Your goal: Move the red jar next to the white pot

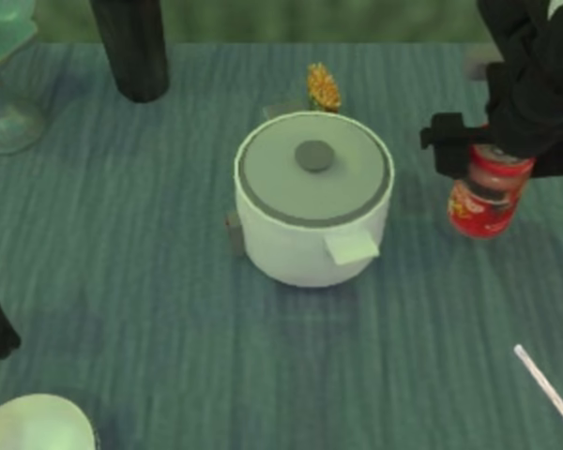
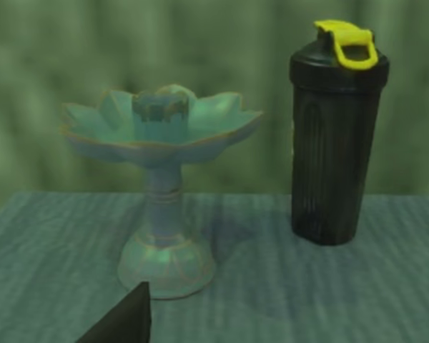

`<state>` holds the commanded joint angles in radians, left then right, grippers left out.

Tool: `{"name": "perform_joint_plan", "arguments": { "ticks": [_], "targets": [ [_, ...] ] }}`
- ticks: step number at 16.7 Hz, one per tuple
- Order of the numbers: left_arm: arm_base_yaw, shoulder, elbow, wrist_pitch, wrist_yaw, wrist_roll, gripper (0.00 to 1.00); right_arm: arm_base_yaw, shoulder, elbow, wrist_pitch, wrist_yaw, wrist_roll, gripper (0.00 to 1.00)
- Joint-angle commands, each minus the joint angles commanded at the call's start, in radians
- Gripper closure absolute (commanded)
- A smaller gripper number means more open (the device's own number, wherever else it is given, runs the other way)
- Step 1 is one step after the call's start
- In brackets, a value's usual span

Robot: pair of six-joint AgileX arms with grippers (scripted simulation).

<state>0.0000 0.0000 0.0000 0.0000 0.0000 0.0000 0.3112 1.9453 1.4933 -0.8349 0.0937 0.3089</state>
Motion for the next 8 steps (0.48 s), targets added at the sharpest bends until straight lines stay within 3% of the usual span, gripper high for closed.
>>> {"name": "perform_joint_plan", "arguments": {
  "ticks": [8],
  "targets": [
    [0.000, 0.000, 0.000, 0.000, 0.000, 0.000, 0.00, 0.000, 0.078, -0.086, 0.169, 0.002, -0.004, 1.00]
  ]
}}
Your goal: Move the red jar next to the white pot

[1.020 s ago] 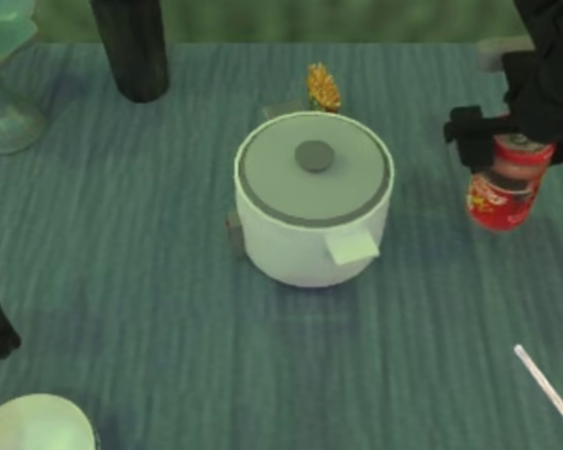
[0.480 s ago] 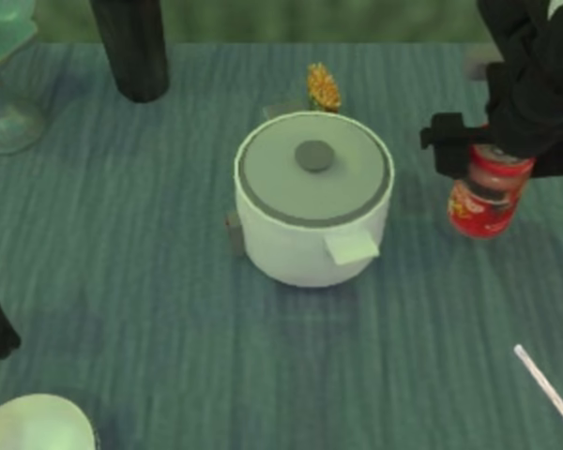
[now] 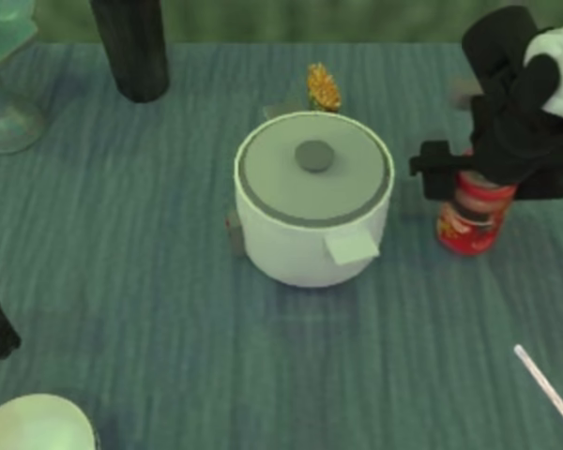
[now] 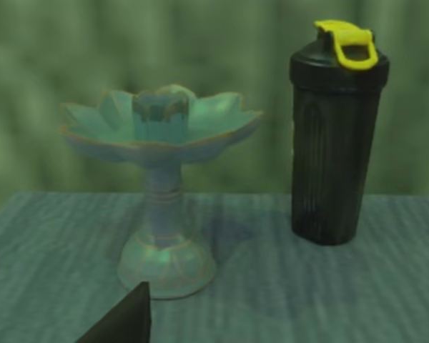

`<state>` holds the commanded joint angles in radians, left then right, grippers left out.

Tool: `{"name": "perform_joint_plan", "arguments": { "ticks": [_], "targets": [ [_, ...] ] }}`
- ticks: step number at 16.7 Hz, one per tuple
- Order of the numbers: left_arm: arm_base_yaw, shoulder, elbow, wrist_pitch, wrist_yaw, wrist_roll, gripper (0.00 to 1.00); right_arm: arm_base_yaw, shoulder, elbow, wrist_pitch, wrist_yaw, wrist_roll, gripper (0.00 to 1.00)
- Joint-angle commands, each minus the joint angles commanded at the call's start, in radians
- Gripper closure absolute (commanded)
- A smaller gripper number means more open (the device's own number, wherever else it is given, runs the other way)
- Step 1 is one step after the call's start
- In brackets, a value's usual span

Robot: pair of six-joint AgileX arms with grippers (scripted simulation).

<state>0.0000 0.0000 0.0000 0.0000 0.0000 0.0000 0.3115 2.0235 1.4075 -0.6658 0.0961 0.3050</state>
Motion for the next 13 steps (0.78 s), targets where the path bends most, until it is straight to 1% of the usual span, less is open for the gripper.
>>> {"name": "perform_joint_plan", "arguments": {
  "ticks": [3, 13],
  "targets": [
    [0.000, 0.000, 0.000, 0.000, 0.000, 0.000, 0.00, 0.000, 0.001, -0.001, 0.001, 0.000, 0.000, 1.00],
    [0.000, 0.000, 0.000, 0.000, 0.000, 0.000, 0.00, 0.000, 0.001, -0.001, 0.001, 0.000, 0.000, 0.25]
  ]
}}
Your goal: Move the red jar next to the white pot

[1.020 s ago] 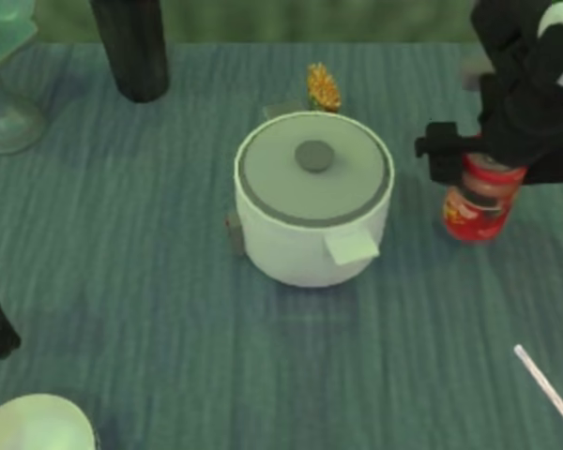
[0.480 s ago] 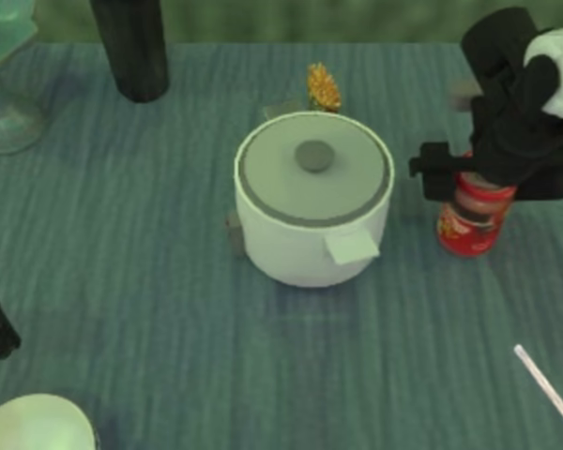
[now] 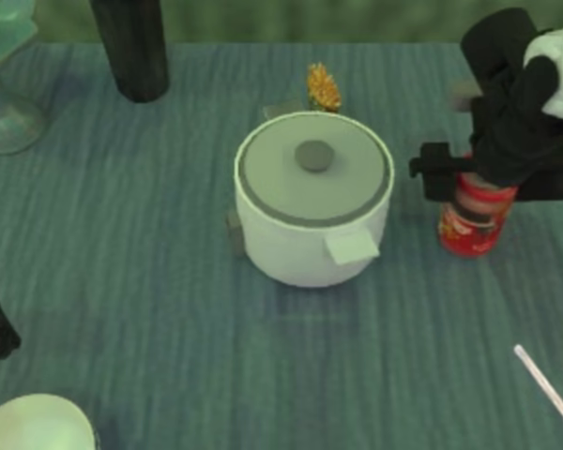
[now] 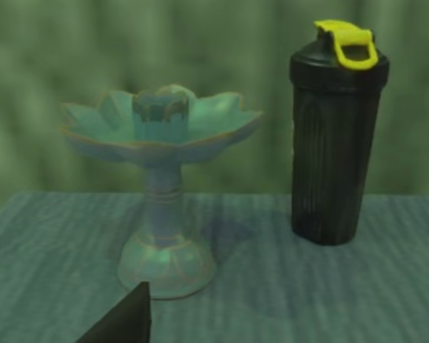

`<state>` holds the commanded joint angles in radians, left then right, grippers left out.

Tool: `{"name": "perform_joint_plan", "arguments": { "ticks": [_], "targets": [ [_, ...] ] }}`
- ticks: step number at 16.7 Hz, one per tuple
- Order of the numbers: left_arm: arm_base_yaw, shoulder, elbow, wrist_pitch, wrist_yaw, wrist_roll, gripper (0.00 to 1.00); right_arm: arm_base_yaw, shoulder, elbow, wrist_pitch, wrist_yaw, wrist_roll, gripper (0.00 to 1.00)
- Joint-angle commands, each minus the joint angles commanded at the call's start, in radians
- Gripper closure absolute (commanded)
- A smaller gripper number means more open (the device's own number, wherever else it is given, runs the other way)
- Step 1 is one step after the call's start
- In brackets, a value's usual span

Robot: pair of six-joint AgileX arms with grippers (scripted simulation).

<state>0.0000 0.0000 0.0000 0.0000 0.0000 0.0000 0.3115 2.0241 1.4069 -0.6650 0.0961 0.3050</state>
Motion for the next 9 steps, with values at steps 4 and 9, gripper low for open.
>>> {"name": "perform_joint_plan", "arguments": {
  "ticks": [4, 9],
  "targets": [
    [0.000, 0.000, 0.000, 0.000, 0.000, 0.000, 0.00, 0.000, 0.000, 0.000, 0.000, 0.000, 0.000, 0.00],
    [0.000, 0.000, 0.000, 0.000, 0.000, 0.000, 0.00, 0.000, 0.000, 0.000, 0.000, 0.000, 0.000, 0.00]
  ]
}}
